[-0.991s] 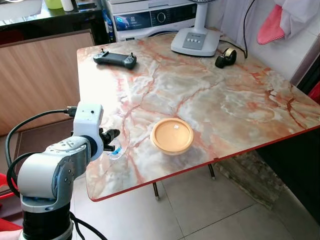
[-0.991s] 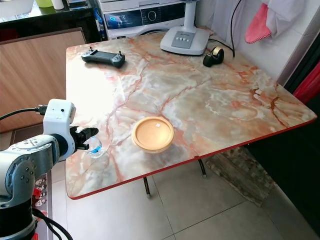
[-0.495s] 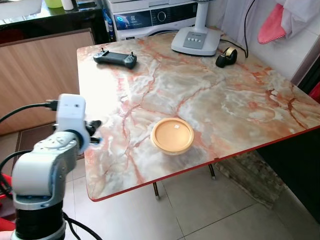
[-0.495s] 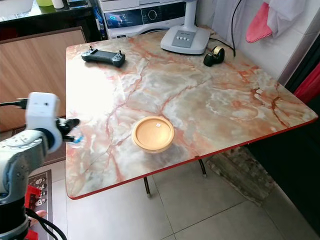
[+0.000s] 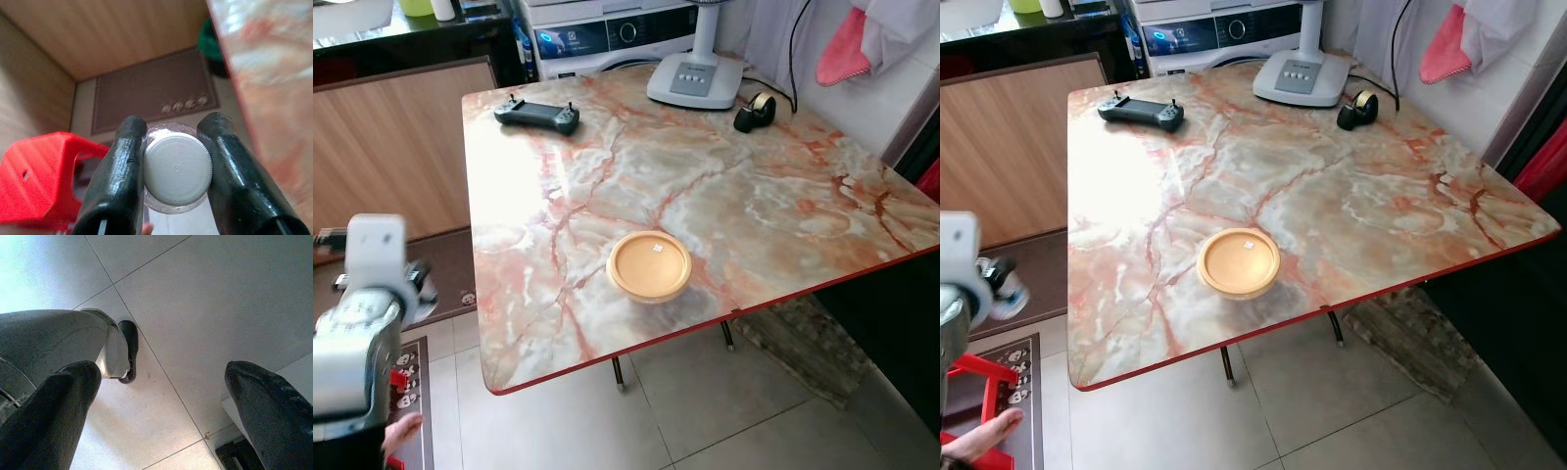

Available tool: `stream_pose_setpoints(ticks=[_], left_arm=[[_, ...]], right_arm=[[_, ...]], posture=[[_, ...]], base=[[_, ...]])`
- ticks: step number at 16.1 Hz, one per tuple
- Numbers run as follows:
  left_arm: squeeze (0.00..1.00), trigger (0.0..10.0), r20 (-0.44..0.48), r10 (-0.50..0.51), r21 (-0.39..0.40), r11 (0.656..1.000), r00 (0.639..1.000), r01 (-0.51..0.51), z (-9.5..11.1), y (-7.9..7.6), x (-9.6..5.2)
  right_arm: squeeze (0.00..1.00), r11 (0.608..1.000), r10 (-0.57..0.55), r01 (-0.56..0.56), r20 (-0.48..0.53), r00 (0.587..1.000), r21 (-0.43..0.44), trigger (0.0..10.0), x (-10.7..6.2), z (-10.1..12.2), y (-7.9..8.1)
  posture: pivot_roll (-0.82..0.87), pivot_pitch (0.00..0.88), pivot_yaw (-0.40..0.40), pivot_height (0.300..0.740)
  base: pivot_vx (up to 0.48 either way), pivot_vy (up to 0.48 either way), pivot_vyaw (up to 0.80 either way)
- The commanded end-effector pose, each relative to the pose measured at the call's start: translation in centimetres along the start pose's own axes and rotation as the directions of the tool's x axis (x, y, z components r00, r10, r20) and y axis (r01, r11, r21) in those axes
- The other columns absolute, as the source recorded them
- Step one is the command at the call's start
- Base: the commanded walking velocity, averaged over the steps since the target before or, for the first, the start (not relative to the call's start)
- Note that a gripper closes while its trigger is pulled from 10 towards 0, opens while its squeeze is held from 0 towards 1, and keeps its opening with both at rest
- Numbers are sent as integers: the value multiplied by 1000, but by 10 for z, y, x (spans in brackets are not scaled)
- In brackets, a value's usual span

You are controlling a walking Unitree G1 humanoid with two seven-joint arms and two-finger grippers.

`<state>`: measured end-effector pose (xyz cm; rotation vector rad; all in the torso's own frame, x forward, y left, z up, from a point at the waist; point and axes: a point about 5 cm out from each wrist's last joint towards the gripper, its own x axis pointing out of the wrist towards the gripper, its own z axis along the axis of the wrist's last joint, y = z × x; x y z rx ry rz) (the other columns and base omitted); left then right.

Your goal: Restocking fridge

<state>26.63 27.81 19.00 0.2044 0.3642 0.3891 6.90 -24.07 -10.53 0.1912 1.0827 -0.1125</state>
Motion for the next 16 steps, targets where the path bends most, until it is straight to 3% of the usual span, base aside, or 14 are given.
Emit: stream_pose_setpoints(ticks=[1,2,3,4,5,6,10,16], left_arm=[[0,0,-23,47,-3,999,999,-47,-16,12,2],[0,0,-56,63,2,998,996,-63,-35,16,3],[0,667,-60,36,-17,999,998,-37,-60,16,4],[0,2745,-58,14,-37,999,998,-16,-69,14,4],[0,10000,-68,-25,-31,999,997,23,-90,9,4],[0,10000,-112,-63,-35,998,992,59,-120,2,1],[0,10000,-222,-108,-45,994,969,100,-192,-12,-6],[0,10000,-310,-255,102,949,916,299,-241,-55,-9]], right_arm=[[0,1000,-10,10,-24,1000,8,10000,-3,-7,-3],[0,1000,-10,10,-25,1000,5,10000,-3,-7,-4],[0,1000,-12,12,-24,1000,5,10000,-3,-7,-4],[0,1000,-13,13,-24,1000,5,10000,-3,-7,-5],[0,1000,-13,13,-23,1000,6,10000,-3,-8,-5],[0,1000,-12,13,-22,1000,8,10000,-3,-8,-4],[0,1000,-15,15,-19,1000,18,10000,-3,-8,-2],[0,1000,-20,21,-6,1000,19,10000,-1,-2,-3]], posture=[[98,90,-11,740],[93,87,-11,740],[89,83,-6,740],[89,83,-6,740],[83,79,-2,740],[77,72,5,740],[62,57,21,740],[43,14,24,740]], base=[[0,0,0],[0,0,0],[0,0,0],[0,0,0],[0,0,0],[0,0,0],[0,0,0],[0,0,0]])
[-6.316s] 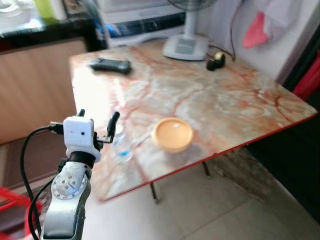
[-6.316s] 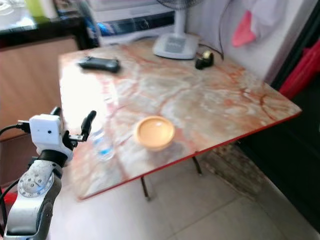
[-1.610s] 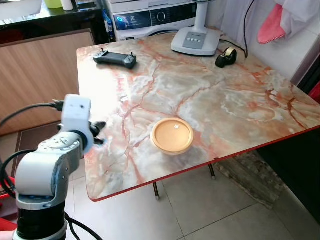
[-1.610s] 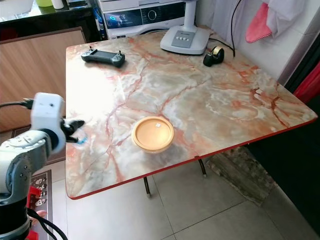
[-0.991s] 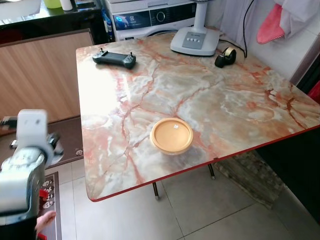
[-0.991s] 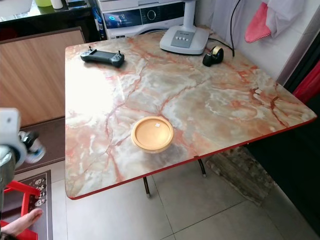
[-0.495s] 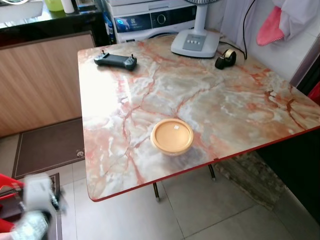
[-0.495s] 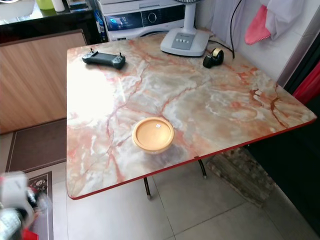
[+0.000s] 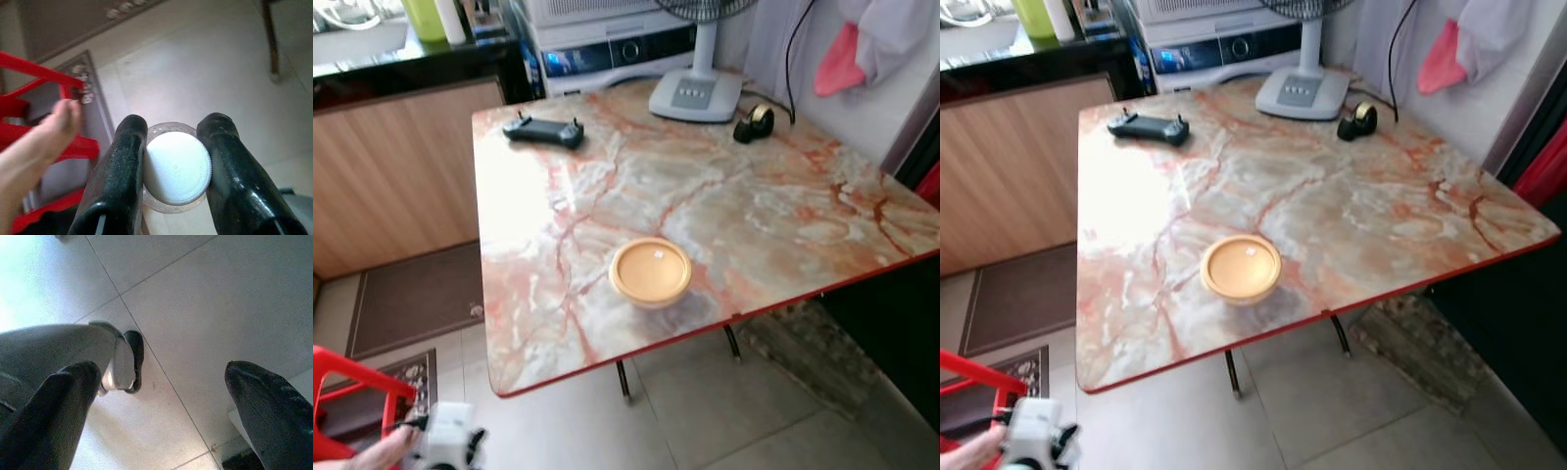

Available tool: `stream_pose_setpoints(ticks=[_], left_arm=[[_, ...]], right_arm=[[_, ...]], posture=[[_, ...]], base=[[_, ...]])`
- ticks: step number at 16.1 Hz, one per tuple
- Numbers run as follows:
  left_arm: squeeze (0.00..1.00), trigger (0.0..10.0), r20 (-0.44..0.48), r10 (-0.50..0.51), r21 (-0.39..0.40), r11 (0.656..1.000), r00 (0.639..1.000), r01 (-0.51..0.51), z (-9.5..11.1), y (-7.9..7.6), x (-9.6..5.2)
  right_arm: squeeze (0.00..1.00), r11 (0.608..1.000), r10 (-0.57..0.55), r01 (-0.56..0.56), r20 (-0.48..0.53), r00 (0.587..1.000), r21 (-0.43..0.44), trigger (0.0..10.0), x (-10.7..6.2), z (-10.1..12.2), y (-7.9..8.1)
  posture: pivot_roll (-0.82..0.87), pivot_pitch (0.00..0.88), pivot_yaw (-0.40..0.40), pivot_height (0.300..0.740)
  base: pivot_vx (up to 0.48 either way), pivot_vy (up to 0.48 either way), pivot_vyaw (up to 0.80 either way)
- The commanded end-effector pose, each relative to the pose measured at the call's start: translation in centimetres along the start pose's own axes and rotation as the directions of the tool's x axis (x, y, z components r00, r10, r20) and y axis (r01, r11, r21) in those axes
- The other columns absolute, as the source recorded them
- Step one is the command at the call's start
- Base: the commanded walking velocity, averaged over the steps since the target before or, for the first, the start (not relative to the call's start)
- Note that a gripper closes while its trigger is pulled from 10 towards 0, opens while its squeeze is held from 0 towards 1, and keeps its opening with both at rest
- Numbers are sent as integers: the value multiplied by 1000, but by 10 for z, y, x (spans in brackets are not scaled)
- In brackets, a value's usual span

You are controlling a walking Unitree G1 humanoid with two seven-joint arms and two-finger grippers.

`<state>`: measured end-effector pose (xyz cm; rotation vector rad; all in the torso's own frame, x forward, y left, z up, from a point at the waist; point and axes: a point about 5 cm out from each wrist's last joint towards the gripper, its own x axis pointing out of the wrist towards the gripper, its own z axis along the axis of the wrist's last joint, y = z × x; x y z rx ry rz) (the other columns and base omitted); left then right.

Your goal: Restocking fridge

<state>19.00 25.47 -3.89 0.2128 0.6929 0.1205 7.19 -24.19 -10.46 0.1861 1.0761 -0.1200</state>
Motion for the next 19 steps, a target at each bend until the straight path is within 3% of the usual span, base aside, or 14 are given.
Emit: stream_pose_setpoints(ticks=[1,2,4,6,9,12,19], left_arm=[[0,10000,-43,-7,22,1000,999,8,-14,-3,0],[0,10000,-97,-20,20,1000,995,22,-23,-6,1],[0,10000,-182,-50,94,993,982,68,-39,-15,1],[0,10000,-163,-62,132,988,985,84,-33,-23,5],[0,10000,-102,-56,101,993,993,67,-12,-33,15],[0,10000,-135,-30,63,997,990,38,-18,-32,15],[0,10000,-182,16,32,999,983,-10,-33,-20,8]], right_arm=[[0,1000,-14,14,-11,1000,21,10000,-1,-4,-2],[0,1000,-15,15,-8,1000,22,10000,-1,-3,-2],[0,1000,-17,17,1,1000,24,10000,0,1,-1],[0,999,-23,22,15,1000,32,10000,1,5,-1],[0,999,-32,30,36,999,39,10000,4,14,0],[0,999,-23,20,60,998,44,10000,8,24,4],[0,998,-3,0,52,999,61,10000,10,21,15]], posture=[[40,9,24,740],[36,1,23,740],[12,0,21,740],[4,0,20,740],[-2,0,14,740],[-16,0,16,740],[-31,11,43,740]], base=[[0,0,0],[0,0,0],[0,0,0],[0,0,0],[0,0,0],[0,0,0],[0,0,0]])
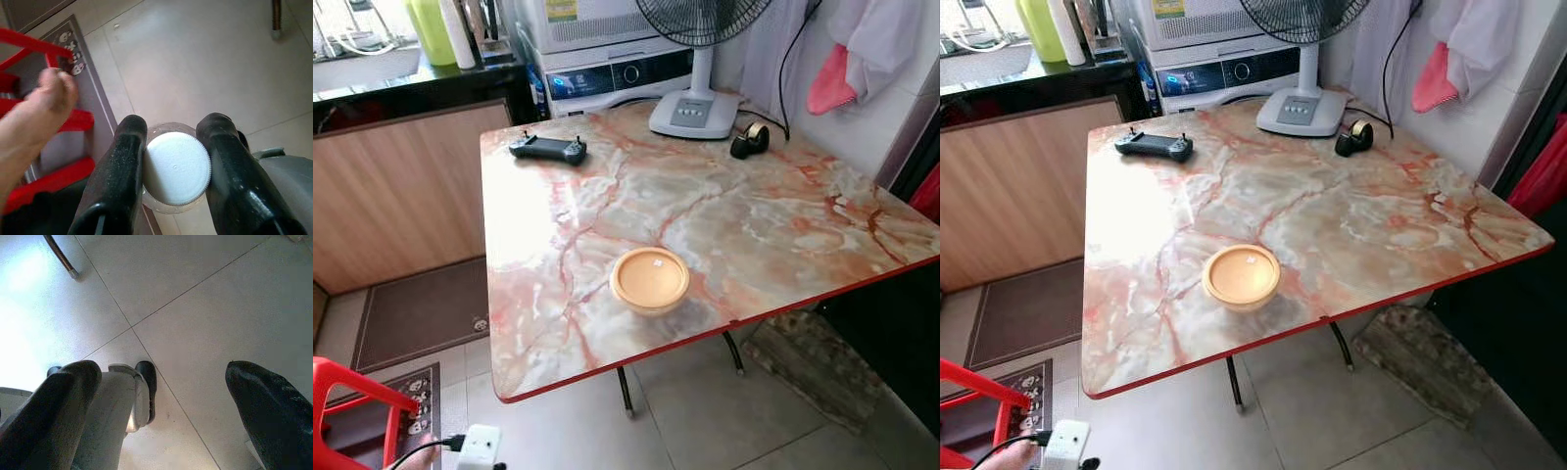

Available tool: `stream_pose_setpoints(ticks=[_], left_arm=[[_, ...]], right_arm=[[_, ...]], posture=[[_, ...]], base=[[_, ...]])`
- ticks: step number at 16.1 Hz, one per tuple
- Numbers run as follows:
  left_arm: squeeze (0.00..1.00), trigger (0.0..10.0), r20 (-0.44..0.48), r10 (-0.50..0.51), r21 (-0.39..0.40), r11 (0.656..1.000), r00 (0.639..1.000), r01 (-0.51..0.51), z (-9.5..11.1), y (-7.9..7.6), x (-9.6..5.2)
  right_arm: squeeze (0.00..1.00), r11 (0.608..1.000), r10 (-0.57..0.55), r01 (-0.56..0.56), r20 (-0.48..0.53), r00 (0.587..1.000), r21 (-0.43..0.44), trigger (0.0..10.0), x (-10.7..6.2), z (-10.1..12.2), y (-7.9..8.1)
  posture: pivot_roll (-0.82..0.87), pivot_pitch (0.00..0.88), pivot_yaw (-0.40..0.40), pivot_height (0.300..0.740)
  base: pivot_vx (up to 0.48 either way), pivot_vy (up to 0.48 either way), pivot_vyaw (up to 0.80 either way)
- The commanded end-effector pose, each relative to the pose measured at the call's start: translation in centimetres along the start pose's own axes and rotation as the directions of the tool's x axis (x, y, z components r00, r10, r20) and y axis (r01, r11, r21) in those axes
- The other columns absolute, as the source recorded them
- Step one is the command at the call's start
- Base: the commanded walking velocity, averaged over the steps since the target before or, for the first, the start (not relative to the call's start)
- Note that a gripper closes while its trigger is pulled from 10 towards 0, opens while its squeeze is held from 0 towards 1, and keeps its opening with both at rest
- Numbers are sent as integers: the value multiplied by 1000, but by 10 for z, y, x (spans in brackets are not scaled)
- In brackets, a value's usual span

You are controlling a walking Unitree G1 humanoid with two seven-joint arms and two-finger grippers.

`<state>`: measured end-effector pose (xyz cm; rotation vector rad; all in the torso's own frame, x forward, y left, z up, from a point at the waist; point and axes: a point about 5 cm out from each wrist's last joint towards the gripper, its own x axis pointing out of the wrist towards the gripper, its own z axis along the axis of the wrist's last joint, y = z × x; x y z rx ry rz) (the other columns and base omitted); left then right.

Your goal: Restocking fridge

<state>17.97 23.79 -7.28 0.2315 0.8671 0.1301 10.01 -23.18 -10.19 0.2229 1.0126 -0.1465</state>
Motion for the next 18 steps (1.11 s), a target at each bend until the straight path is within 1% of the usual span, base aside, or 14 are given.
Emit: stream_pose_setpoints(ticks=[1,3,4,5,6,7,8,9,10,11,12,13,14,18], left_arm=[[0,10000,-19,16,-18,1000,1000,-16,-5,2,-1],[0,10000,-19,-27,14,1000,999,27,-3,-10,0],[0,10000,-13,-49,21,999,999,50,-1,-14,0],[0,10000,6,-85,66,994,996,84,3,-18,1],[0,10000,6,-85,66,994,996,84,3,-18,1],[0,10000,15,-102,93,991,995,100,6,-20,1],[0,10000,15,-102,93,991,995,100,6,-20,1],[0,10000,6,-52,45,998,999,52,5,-11,2],[0,10000,2,-38,32,999,999,38,5,-9,2],[0,10000,-5,-18,5,1000,1000,18,2,-6,1],[0,10000,-13,-12,-5,1000,1000,12,0,-6,1],[0,10000,-16,-13,-4,1000,1000,13,-1,-6,0],[0,10000,-20,-23,3,1000,1000,23,-2,-8,0],[0,10000,-19,-22,-19,1000,1000,21,-1,-10,0]], right_arm=[[0,1000,-2,2,-7,1000,9,10000,0,-2,-1],[0,1000,-28,28,-5,1000,-12,10000,-1,2,-6],[0,999,-46,46,2,999,2,10000,-1,3,-8],[0,999,-54,53,7,999,8,10000,-1,5,-10],[0,999,-54,53,7,999,8,10000,-1,5,-10],[0,998,-54,54,8,998,6,10000,-1,7,-10],[0,998,-54,54,8,998,7,10000,-1,7,-10],[0,998,-21,21,1,1000,-64,10000,1,11,-8],[0,997,-16,16,1,1000,-72,10000,1,12,-8],[0,997,-14,14,2,1000,-71,10000,1,12,-7],[0,997,-8,8,0,1000,-83,10000,1,12,-7],[0,996,-6,6,-2,1000,-89,10000,1,12,-6],[0,997,-7,7,1,1000,-74,10000,1,11,-6],[0,998,-14,14,-4,1000,-57,10000,0,9,-8]], posture=[[-63,23,48,740],[-58,25,61,740],[-49,28,55,740],[-27,26,47,740],[-27,26,47,740],[-27,26,47,740],[-27,26,47,740],[-11,0,29,740],[-11,0,29,740],[-12,0,33,740],[-20,0,46,740],[-20,0,46,740],[-26,0,55,740],[-27,0,53,740]], base=[[0,0,0],[0,0,0],[0,0,0],[0,0,0],[0,0,0],[0,0,0],[0,0,0],[0,0,0],[0,0,0],[0,0,0],[0,0,0],[0,0,0],[0,0,0],[0,0,0]])
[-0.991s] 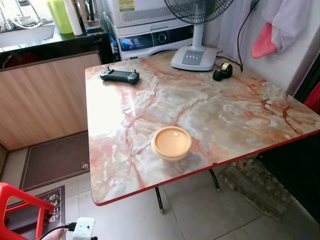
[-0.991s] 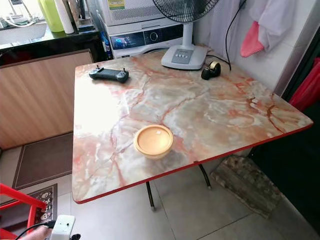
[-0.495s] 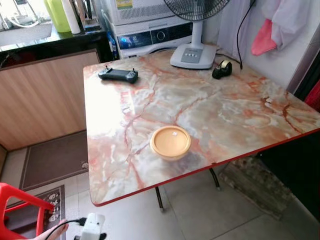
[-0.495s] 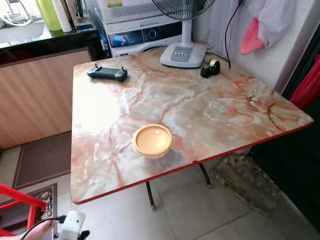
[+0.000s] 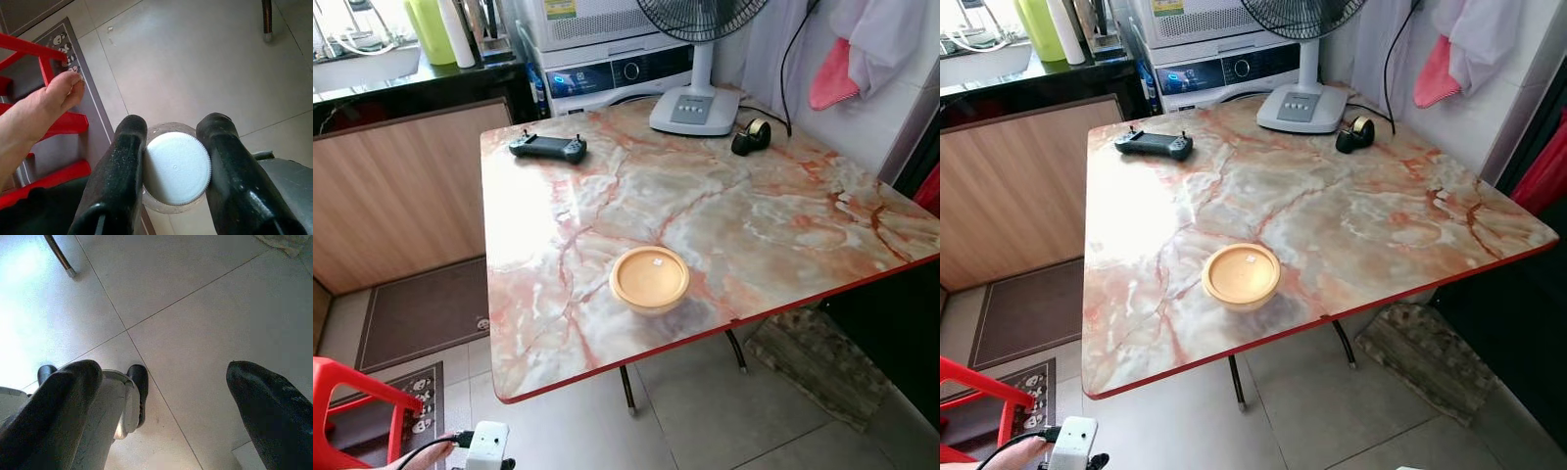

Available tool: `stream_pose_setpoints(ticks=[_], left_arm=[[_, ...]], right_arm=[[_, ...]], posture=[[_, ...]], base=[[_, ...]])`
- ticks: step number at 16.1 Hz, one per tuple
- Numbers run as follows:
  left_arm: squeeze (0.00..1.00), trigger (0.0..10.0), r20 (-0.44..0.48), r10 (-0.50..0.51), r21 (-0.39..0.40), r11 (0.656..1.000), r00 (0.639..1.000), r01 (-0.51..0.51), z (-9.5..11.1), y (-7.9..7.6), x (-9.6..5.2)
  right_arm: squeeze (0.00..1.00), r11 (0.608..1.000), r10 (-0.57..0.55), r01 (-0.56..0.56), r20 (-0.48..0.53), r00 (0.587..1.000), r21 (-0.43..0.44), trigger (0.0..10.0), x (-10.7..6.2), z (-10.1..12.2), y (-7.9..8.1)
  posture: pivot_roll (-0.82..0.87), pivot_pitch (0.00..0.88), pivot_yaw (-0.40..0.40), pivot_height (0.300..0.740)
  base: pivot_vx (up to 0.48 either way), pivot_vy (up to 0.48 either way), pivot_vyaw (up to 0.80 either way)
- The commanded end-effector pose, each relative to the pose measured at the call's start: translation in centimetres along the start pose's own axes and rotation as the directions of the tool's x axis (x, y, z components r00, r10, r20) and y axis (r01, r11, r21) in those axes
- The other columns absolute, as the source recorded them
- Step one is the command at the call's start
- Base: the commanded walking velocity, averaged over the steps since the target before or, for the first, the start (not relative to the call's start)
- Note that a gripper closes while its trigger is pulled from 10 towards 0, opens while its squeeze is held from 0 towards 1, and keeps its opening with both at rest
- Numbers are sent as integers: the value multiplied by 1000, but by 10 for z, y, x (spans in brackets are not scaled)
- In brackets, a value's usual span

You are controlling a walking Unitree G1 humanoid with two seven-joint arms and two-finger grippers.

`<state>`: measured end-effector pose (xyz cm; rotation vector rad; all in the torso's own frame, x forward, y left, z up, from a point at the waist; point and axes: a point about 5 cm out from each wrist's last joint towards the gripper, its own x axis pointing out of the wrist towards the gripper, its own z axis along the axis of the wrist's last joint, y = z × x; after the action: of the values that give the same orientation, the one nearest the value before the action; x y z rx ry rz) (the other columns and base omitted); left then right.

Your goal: Restocking fridge

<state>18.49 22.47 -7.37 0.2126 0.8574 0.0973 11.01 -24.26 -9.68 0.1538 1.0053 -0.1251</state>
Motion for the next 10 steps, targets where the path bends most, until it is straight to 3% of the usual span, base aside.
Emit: stream_pose_setpoints(ticks=[1,3,10], left_arm=[[0,10000,-31,11,-21,1000,999,-12,-7,2,-1],[0,10000,-40,8,-26,1000,999,-9,-9,1,-2],[0,10000,-58,11,-48,999,998,-14,-16,1,-4]], right_arm=[[0,1000,-5,5,-15,1000,20,10000,-1,-5,0],[0,999,-11,12,-17,1000,34,10000,-2,-7,-1],[0,1000,-6,7,-23,1000,27,10000,-3,-8,-3]], posture=[[-34,0,56,740],[-30,0,48,740],[-24,0,41,740]], base=[[0,0,0],[0,0,0],[-256,0,0]])
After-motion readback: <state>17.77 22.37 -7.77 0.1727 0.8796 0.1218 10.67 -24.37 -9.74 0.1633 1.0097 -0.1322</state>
